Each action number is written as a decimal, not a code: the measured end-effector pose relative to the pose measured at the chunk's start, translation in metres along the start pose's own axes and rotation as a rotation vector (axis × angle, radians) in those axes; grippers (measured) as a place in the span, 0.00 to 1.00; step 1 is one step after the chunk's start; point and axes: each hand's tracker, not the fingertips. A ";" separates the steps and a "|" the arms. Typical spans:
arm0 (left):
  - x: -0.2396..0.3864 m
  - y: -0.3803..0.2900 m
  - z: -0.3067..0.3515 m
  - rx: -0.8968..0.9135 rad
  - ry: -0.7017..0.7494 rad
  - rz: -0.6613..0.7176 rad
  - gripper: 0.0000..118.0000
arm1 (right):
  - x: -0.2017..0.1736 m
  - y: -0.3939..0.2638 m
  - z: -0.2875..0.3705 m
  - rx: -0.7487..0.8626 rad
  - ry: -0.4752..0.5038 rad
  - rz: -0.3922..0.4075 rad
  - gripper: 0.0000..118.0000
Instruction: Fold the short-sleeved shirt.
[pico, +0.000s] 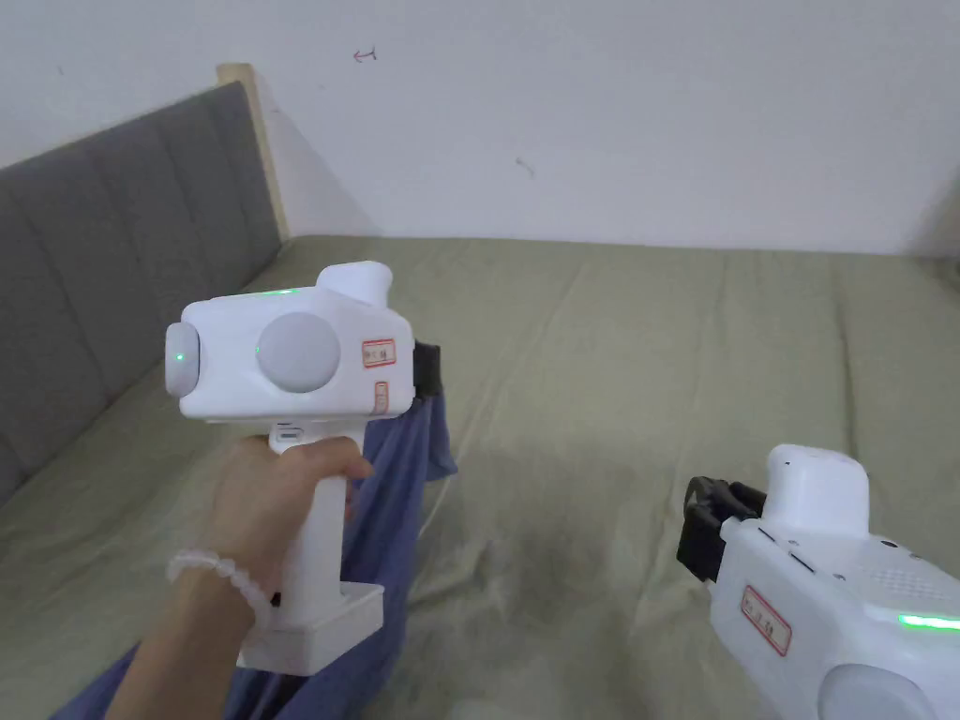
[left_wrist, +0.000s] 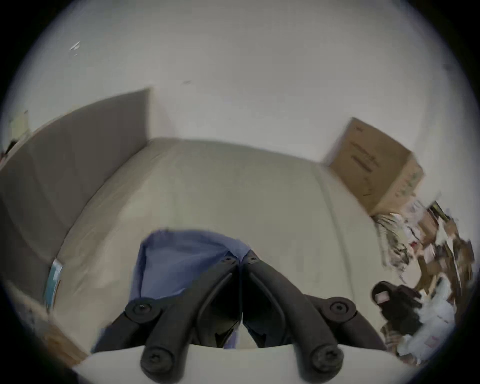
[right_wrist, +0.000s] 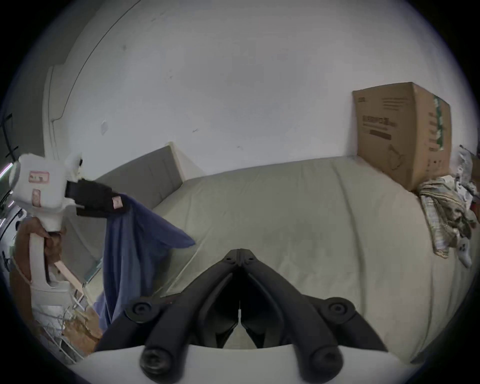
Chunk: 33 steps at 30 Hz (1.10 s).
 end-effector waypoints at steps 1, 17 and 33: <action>0.021 0.005 -0.001 0.008 -0.043 -0.030 0.00 | 0.011 0.005 0.009 0.018 -0.026 -0.006 0.01; 0.190 -0.145 -0.106 -0.341 -0.361 -0.211 0.00 | 0.145 0.015 0.108 0.149 -0.368 -0.158 0.01; 0.153 -0.172 -0.098 -0.366 -0.327 -0.107 0.86 | 0.128 -0.012 0.076 0.026 -0.329 -0.148 0.01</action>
